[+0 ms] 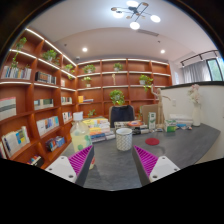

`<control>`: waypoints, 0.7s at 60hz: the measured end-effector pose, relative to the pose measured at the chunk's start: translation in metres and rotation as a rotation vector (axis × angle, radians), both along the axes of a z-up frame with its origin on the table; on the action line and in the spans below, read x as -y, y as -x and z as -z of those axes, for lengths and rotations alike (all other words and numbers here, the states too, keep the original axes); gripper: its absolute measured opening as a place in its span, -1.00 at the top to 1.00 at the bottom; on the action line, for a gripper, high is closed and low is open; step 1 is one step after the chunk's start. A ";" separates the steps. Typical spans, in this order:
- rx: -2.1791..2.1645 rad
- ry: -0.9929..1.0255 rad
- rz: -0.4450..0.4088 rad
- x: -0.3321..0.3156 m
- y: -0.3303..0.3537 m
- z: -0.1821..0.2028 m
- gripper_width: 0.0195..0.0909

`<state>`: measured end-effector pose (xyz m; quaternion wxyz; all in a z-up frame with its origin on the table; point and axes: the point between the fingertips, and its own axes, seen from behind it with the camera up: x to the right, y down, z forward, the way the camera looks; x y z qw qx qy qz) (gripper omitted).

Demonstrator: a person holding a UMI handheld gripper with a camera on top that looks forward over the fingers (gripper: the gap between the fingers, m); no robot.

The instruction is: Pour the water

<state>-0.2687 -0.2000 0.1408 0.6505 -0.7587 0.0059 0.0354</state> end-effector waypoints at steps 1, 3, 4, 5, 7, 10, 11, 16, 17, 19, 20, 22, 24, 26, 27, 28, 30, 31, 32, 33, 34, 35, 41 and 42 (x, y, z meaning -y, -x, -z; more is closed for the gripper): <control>-0.001 0.004 -0.014 0.000 0.010 0.006 -0.63; -0.003 0.014 -0.040 -0.001 0.029 0.016 -0.63; -0.006 0.019 -0.052 -0.002 0.036 0.020 -0.63; -0.008 0.022 -0.063 -0.003 0.044 0.024 -0.63; -0.012 0.025 -0.080 -0.006 0.057 0.029 -0.63; -0.015 0.030 -0.099 -0.013 0.074 0.035 -0.63; -0.016 0.032 -0.105 -0.015 0.079 0.036 -0.62; -0.021 0.034 -0.120 -0.031 0.096 0.039 -0.64; -0.021 0.032 -0.121 -0.034 0.099 0.039 -0.64; -0.021 0.028 -0.121 -0.041 0.103 0.037 -0.64; -0.022 0.024 -0.120 -0.045 0.105 0.036 -0.64; -0.027 0.015 -0.116 -0.052 0.108 0.033 -0.64; -0.032 0.008 -0.117 -0.059 0.112 0.032 -0.64; -0.036 0.001 -0.119 -0.067 0.115 0.029 -0.64; -0.037 -0.003 -0.118 -0.071 0.116 0.029 -0.64; -0.039 -0.006 -0.116 -0.074 0.117 0.028 -0.63; -0.042 -0.007 -0.112 -0.081 0.119 0.028 -0.63; -0.044 -0.008 -0.112 -0.085 0.120 0.029 -0.64; -0.044 -0.009 -0.112 -0.088 0.121 0.029 -0.64; -0.043 -0.008 -0.113 -0.091 0.122 0.029 -0.63; -0.043 -0.005 -0.111 -0.093 0.123 0.031 -0.62; -0.041 0.000 -0.108 -0.096 0.122 0.033 -0.59; 0.003 0.018 -0.085 -0.108 0.120 0.041 -0.21; 0.015 0.020 -0.077 -0.110 0.118 0.042 -0.09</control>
